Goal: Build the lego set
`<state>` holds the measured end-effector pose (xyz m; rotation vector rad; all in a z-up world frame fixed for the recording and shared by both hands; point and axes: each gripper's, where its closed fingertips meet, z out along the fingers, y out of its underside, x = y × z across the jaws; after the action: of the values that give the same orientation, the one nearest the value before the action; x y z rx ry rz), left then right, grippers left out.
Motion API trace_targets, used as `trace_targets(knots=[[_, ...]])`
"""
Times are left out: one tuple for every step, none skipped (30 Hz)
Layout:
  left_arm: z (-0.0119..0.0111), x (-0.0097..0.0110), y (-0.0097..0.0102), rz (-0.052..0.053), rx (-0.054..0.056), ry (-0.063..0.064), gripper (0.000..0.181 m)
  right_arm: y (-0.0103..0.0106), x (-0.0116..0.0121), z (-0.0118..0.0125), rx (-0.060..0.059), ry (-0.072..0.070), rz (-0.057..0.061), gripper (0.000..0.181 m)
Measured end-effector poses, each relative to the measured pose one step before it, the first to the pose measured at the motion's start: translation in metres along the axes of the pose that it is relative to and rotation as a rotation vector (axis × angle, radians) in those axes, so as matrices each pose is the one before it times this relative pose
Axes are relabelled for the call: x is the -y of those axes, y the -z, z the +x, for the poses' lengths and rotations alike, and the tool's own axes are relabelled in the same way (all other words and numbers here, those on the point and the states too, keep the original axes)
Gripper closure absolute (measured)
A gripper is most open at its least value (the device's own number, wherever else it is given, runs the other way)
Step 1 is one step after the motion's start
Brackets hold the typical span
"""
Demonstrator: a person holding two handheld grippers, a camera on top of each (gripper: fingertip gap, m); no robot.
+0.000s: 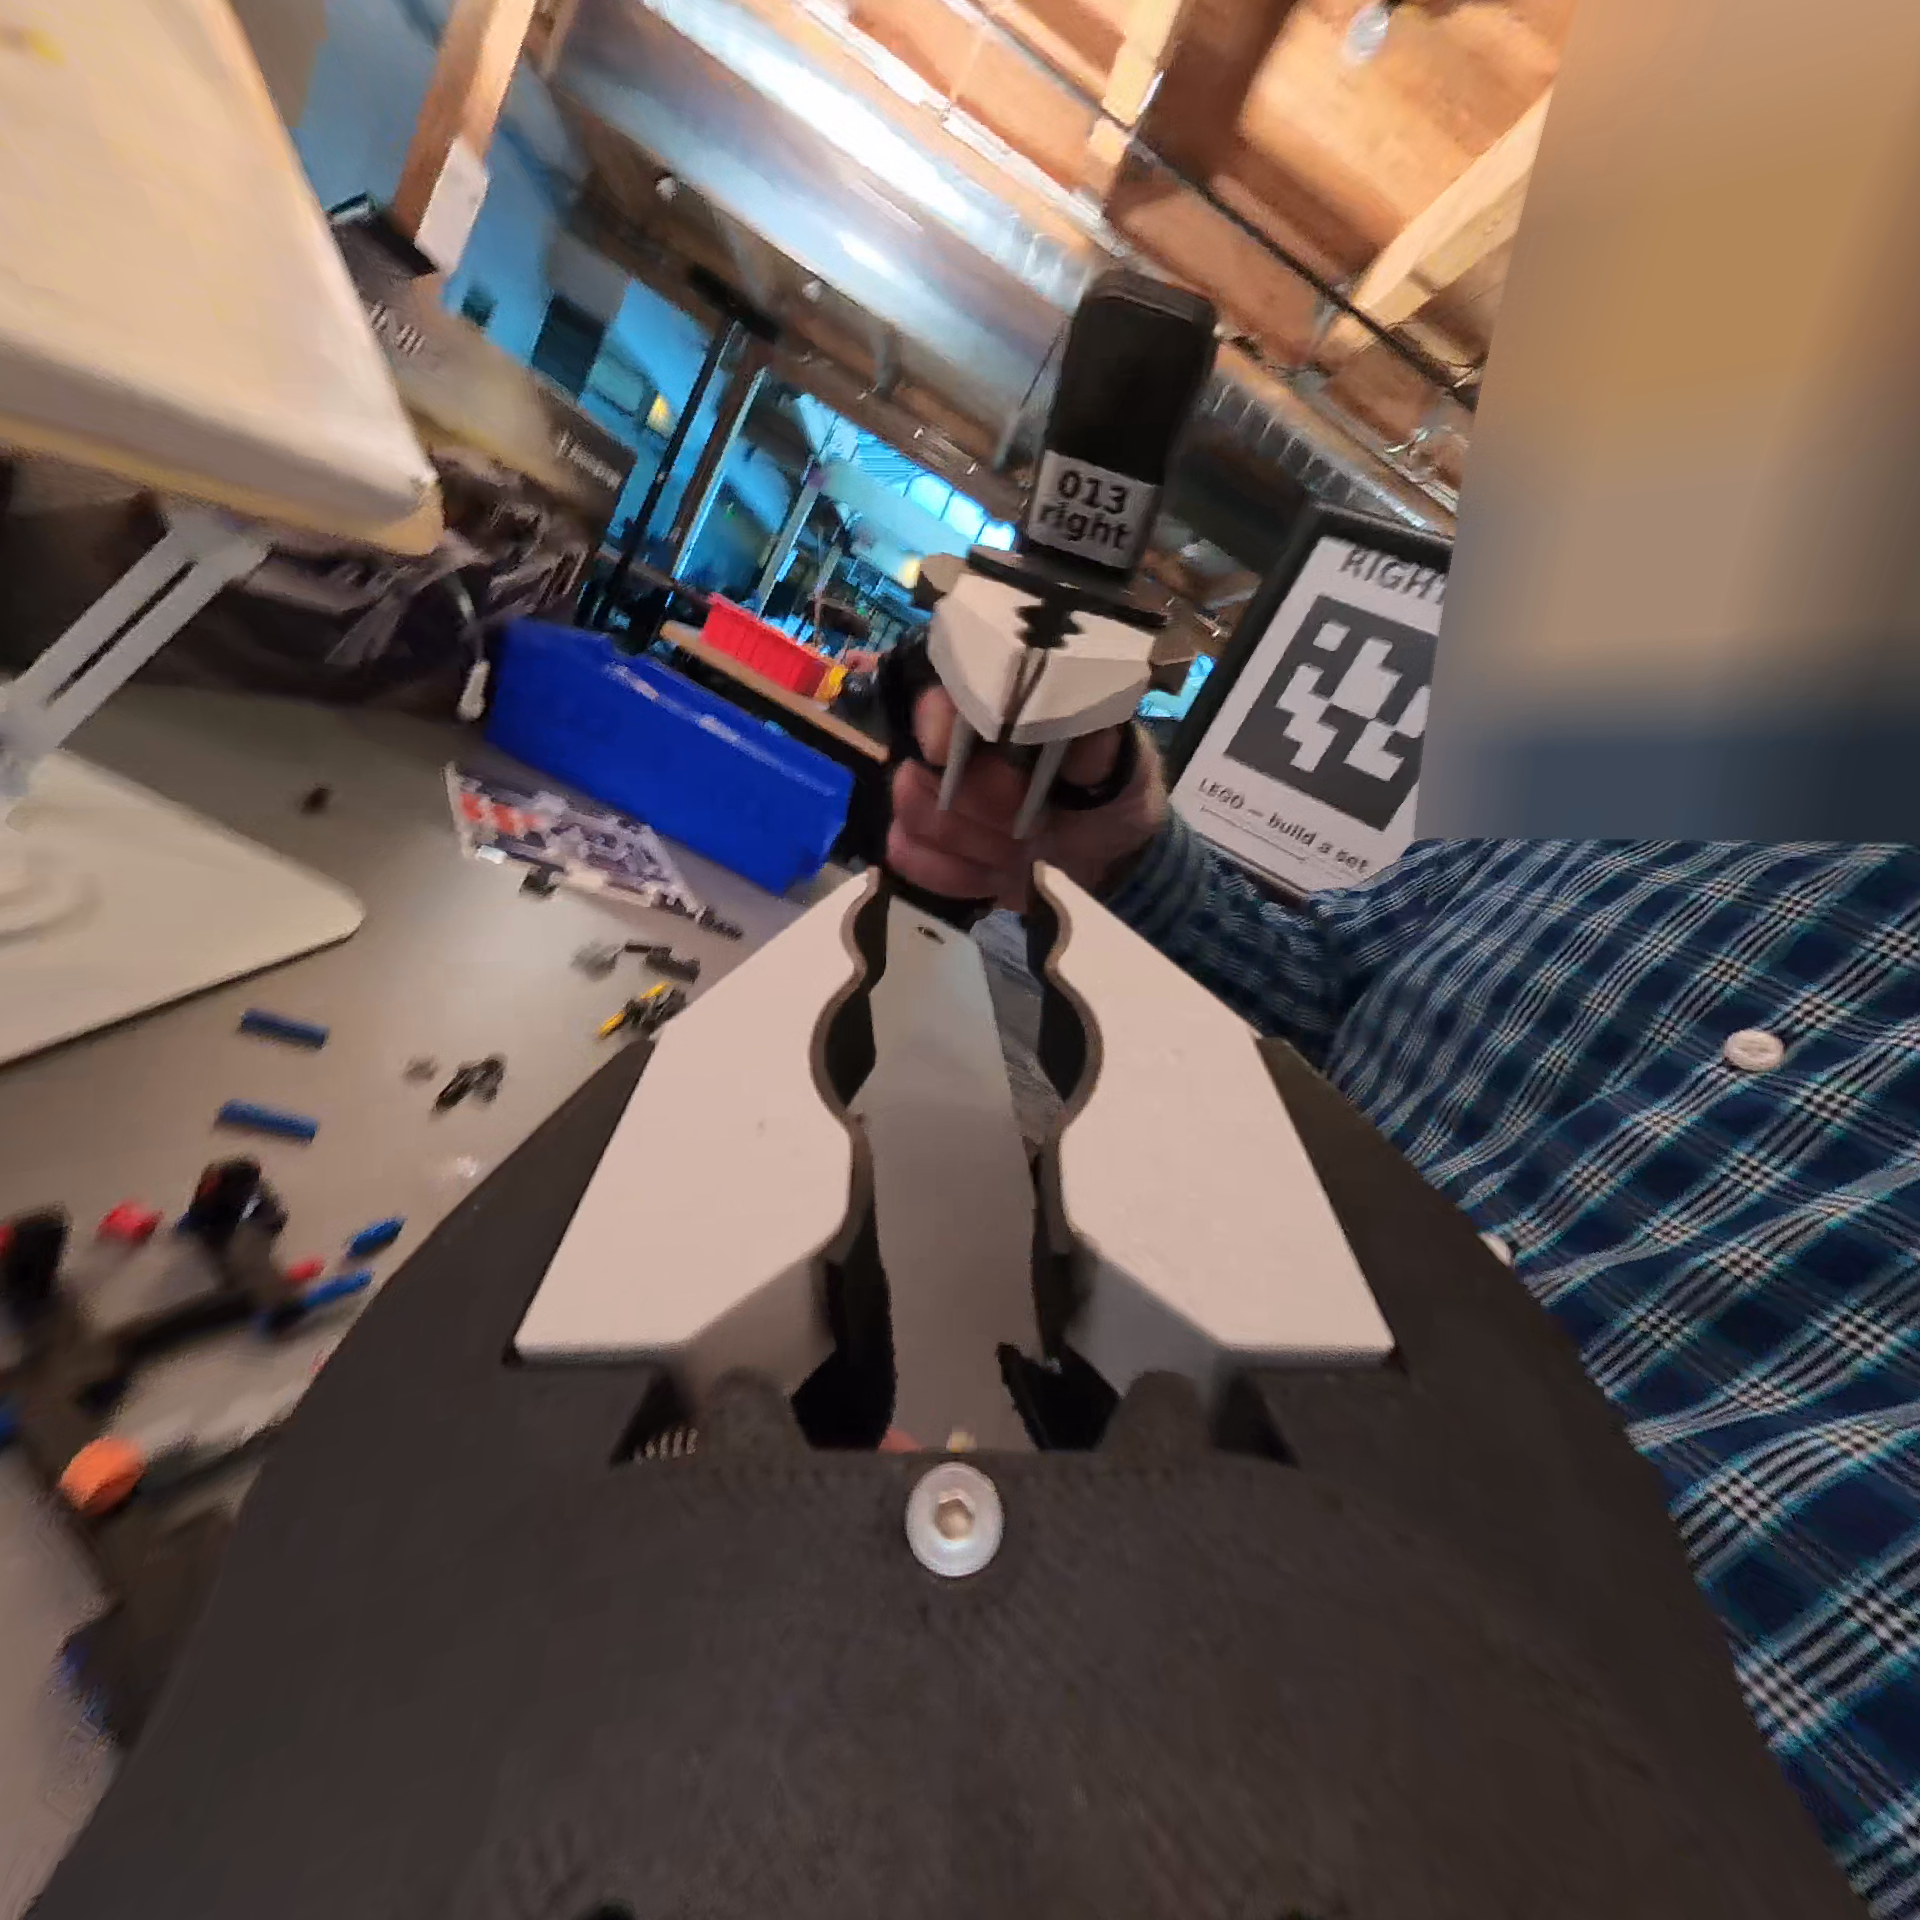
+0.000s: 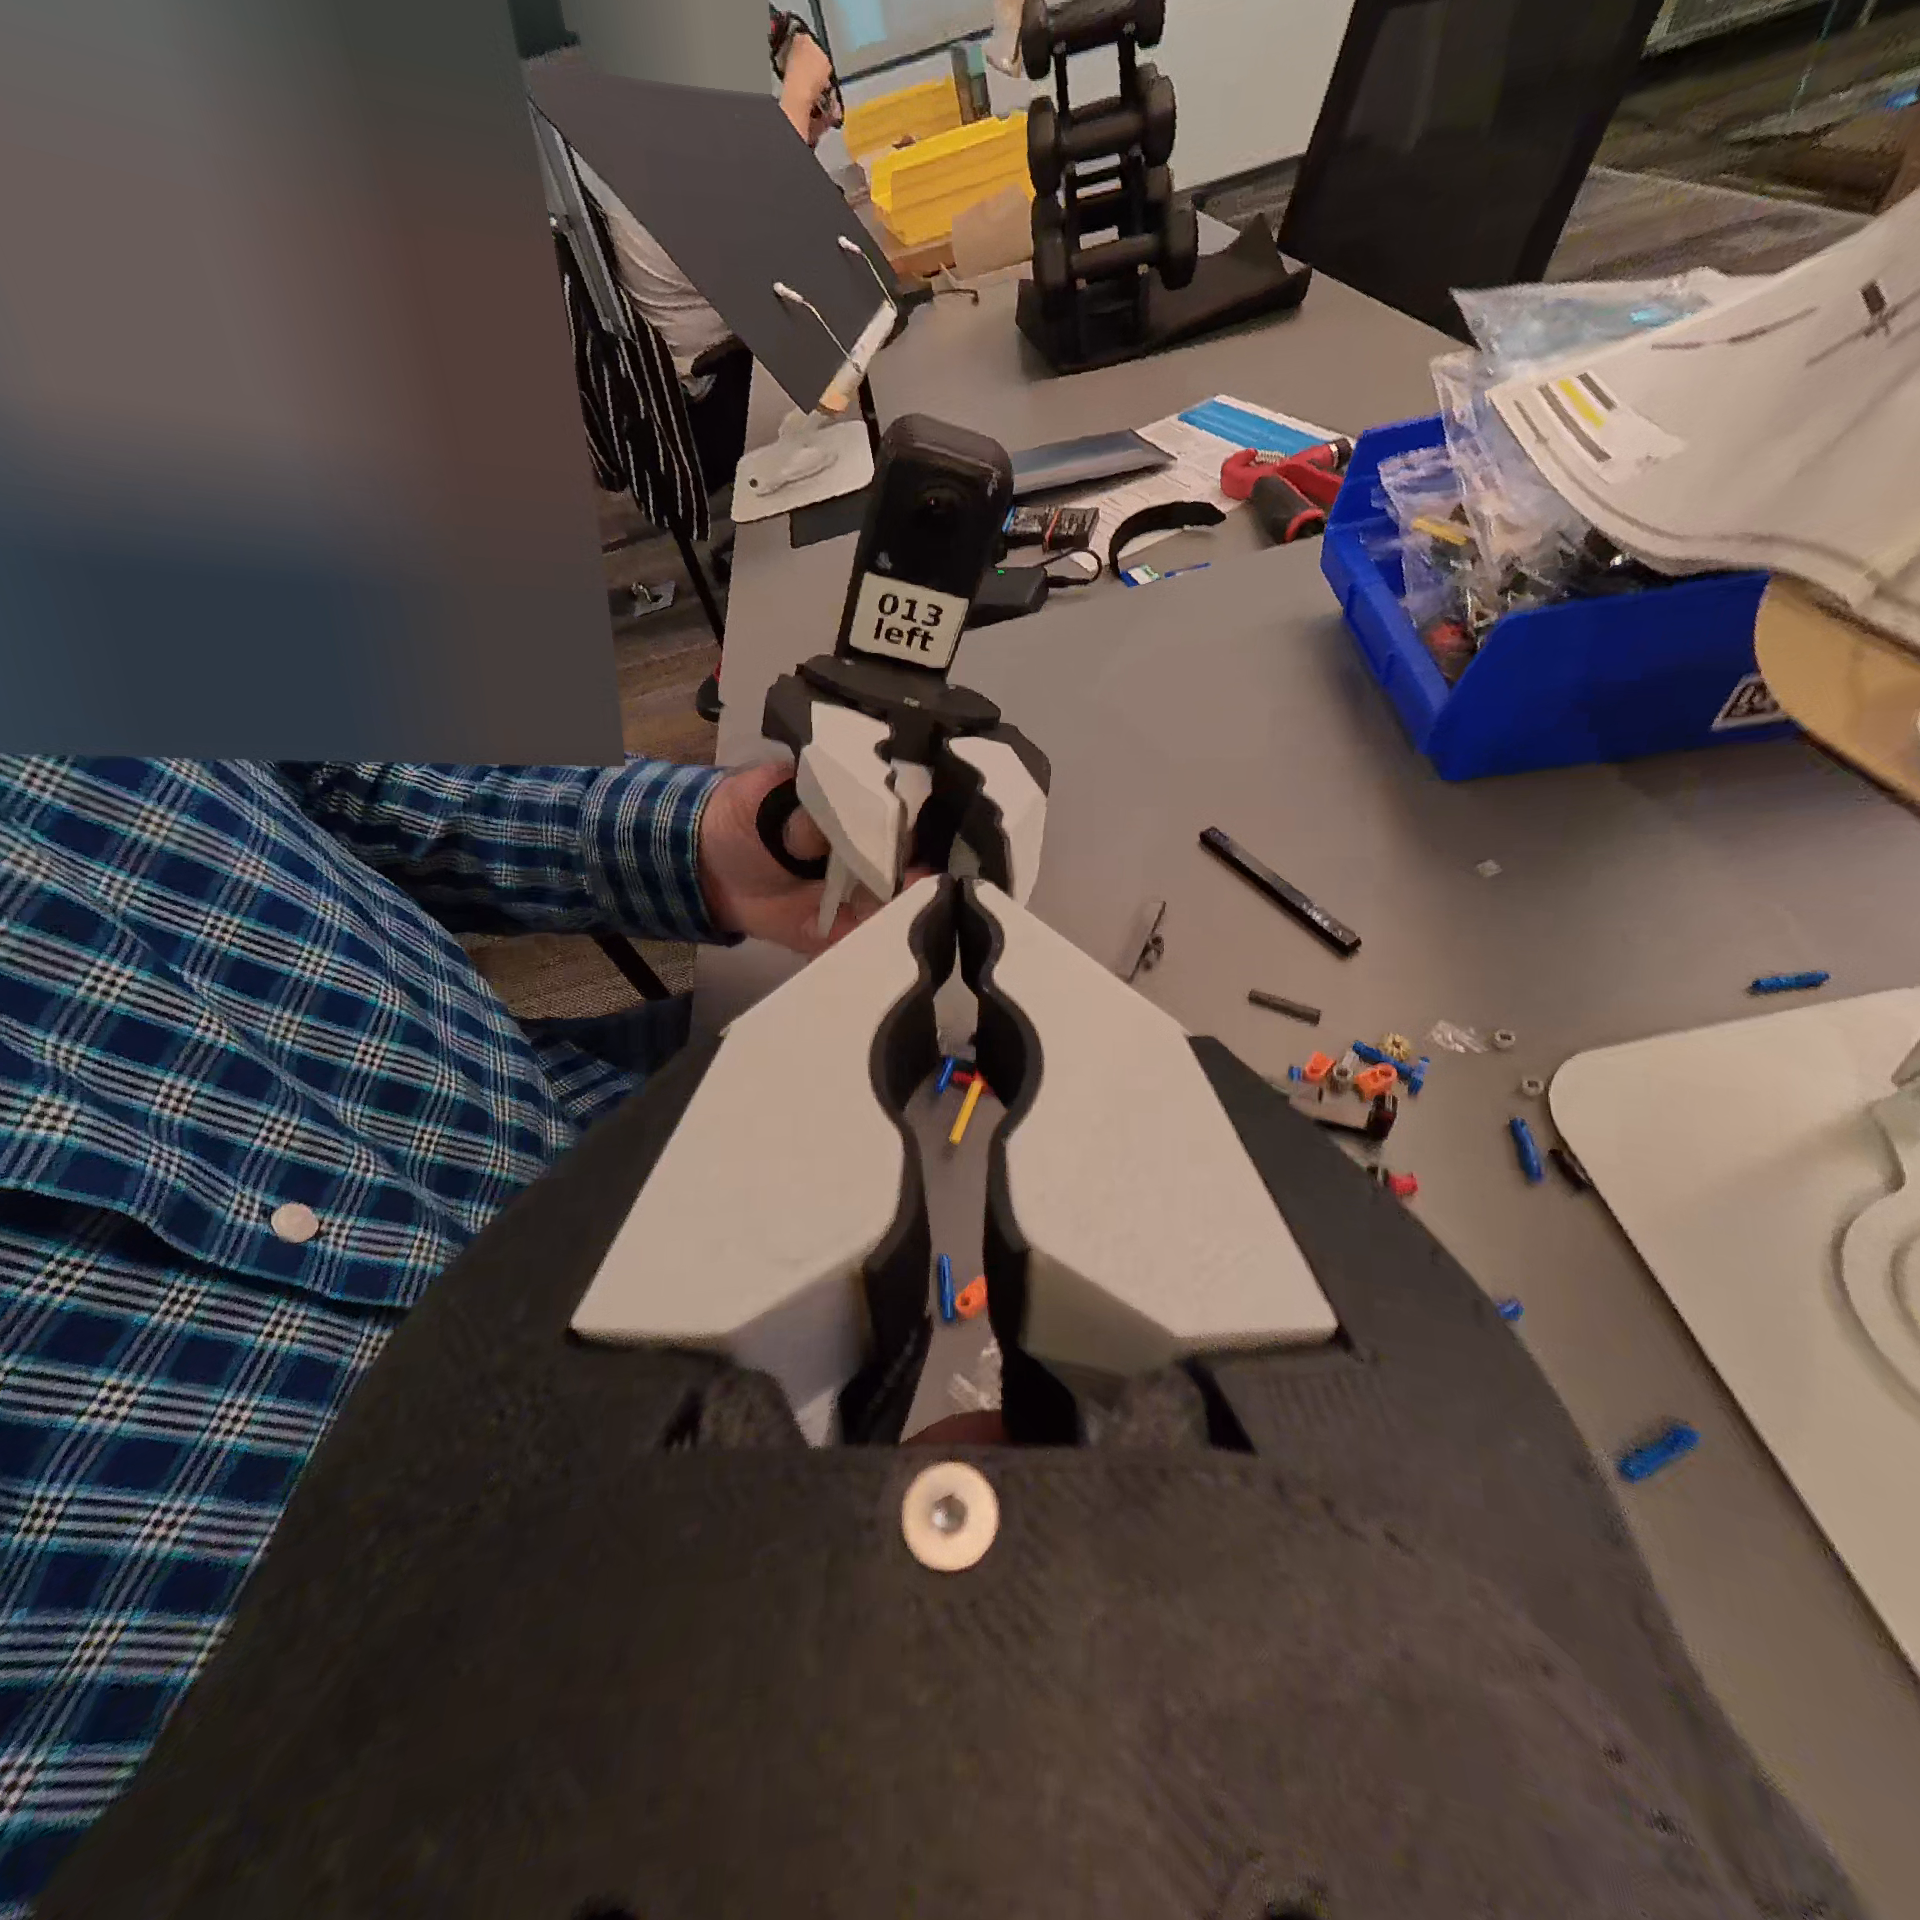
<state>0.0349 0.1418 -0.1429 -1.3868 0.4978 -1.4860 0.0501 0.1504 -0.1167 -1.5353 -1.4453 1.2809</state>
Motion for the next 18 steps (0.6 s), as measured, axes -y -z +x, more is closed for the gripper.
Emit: trace_targets(knots=[[-0.00384, -0.00355, 0.00260, -0.0215, 0.0226, -0.0022, 0.157, 0.00253, -0.00621, 0.00158, -0.0125, -0.0083, -0.0121, 0.181], [-0.00215, -0.00074, 0.00299, -0.0011, 0.0191, -0.0025, 0.156, 0.00288, -0.00641, 0.00182, -0.0155, -0.0073, -0.0109, 0.181], [-0.00028, 0.00091, 0.00257, 0.0065, 0.0084, 0.0085, 0.156, 0.00372, -0.00524, 0.00090, -0.0083, -0.0129, -0.0023, 0.181], [-0.00055, -0.00217, 0.00156, -0.0188, 0.0145, -0.0033, 0.156, 0.00449, -0.00454, 0.00027, -0.0038, -0.0165, 0.0021, 0.181], [-0.00099, -0.00420, 0.00129, -0.0341, 0.0223, -0.0183, 0.156, 0.00462, -0.00500, 0.00043, -0.0063, -0.0178, -0.0013, 0.181], [-0.00080, -0.00262, 0.00166, -0.0214, 0.0183, -0.0096, 0.155, 0.00435, -0.00593, 0.00000, -0.0039, -0.0156, -0.0055, 0.181], [-0.00050, -0.00261, 0.00184, -0.0203, 0.0153, 0.0015, 0.155, 0.00358, -0.00757, -0.00131, 0.0019, -0.0120, -0.0125, 0.181], [0.00050, -0.00551, 0.00127, -0.0358, 0.0145, -0.0051, 0.154, 0.00269, -0.00955, -0.00281, 0.0071, -0.0113, -0.0215, 0.181], [0.00124, -0.00767, 0.00087, -0.0441, 0.0182, -0.0186, 0.154, 0.00182, -0.01142, -0.00420, 0.0110, -0.0094, -0.0277, 0.181], [0.00312, -0.01002, 0.00018, -0.0570, 0.0121, -0.0213, 0.152, 0.00053, -0.01354, -0.00379, 0.0010, -0.0083, -0.0353, 0.181], [0.00560, -0.01189, -0.00130, -0.0689, 0.0018, -0.0206, 0.151, -0.00122, -0.01614, -0.00379, -0.0034, -0.0096, -0.0469, 0.179], [0.00664, -0.01349, -0.00310, -0.0798, 0.0049, -0.0361, 0.150, -0.00347, -0.01783, -0.00563, 0.0034, -0.0101, -0.0548, 0.174], [0.00872, -0.01468, -0.00537, -0.0896, -0.0007, -0.0497, 0.148, -0.00473, -0.01632, -0.00705, 0.0110, -0.0101, -0.0419, 0.171], [0.00863, -0.01359, -0.00738, -0.0871, -0.0018, -0.0495, 0.146, -0.00529, -0.01351, -0.00771, 0.0156, -0.0130, -0.0254, 0.168], [0.00881, -0.01244, -0.00886, -0.0828, -0.0060, -0.0524, 0.145, -0.00552, -0.01223, -0.00821, 0.0194, -0.0068, -0.0197, 0.165], [0.00823, -0.01086, -0.01003, -0.0774, -0.0062, -0.0584, 0.144, -0.00554, -0.01174, -0.00662, 0.0112, 0.0024, -0.0196, 0.163], [0.00681, -0.00946, -0.01032, -0.0713, -0.0024, -0.0606, 0.144, -0.00540, -0.01210, -0.00381, -0.0029, 0.0054, -0.0259, 0.161], [0.00456, -0.01006, -0.00988, -0.0754, -0.0005, -0.0545, 0.144, -0.00526, -0.01165, -0.00294, -0.0053, 0.0053, -0.0307, 0.160]])
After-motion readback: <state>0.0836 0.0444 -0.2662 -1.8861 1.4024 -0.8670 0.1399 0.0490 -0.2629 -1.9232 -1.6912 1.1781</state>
